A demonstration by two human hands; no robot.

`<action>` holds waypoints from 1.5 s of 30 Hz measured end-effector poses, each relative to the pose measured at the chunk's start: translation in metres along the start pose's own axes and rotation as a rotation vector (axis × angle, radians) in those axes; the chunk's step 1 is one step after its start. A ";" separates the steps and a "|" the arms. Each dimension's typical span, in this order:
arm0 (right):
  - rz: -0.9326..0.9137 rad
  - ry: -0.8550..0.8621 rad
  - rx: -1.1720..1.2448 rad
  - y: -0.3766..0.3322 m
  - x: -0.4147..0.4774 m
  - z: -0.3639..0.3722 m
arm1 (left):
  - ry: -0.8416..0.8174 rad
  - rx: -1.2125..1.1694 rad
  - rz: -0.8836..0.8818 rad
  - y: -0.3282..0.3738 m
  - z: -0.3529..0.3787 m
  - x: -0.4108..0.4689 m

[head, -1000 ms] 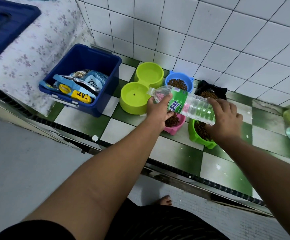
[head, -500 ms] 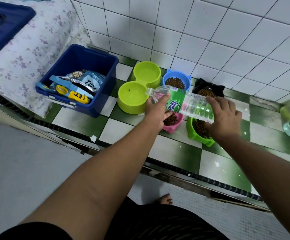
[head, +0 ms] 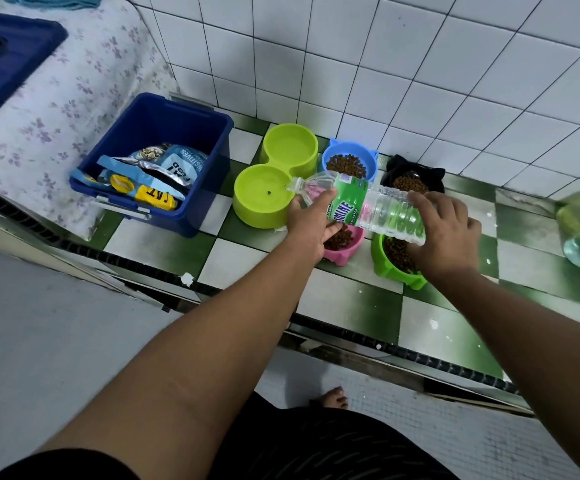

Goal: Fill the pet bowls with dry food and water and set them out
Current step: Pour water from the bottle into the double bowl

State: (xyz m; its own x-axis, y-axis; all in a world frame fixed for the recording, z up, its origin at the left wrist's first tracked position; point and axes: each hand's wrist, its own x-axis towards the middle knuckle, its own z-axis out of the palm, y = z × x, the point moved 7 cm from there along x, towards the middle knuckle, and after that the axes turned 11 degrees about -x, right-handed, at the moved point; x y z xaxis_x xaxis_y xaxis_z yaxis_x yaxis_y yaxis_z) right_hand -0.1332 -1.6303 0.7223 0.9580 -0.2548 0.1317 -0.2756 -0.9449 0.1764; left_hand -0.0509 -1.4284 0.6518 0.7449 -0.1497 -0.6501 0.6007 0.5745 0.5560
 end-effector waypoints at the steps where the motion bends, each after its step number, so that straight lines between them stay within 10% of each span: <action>1: 0.002 0.000 0.001 0.000 0.000 0.000 | -0.001 0.002 0.000 0.000 0.000 0.000; 30: 0.236 0.150 0.718 0.018 -0.008 0.002 | -0.465 0.365 0.576 0.050 0.114 -0.049; 45: 0.594 0.300 0.791 0.131 -0.055 0.024 | -0.687 0.687 0.490 -0.072 0.238 -0.082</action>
State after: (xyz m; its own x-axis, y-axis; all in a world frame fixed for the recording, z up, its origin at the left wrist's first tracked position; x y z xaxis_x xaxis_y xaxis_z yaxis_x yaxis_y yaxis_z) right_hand -0.2197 -1.7450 0.7148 0.5958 -0.7649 0.2450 -0.4622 -0.5760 -0.6742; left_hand -0.0858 -1.6485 0.7883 0.8227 -0.5676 0.0311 0.0688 0.1536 0.9857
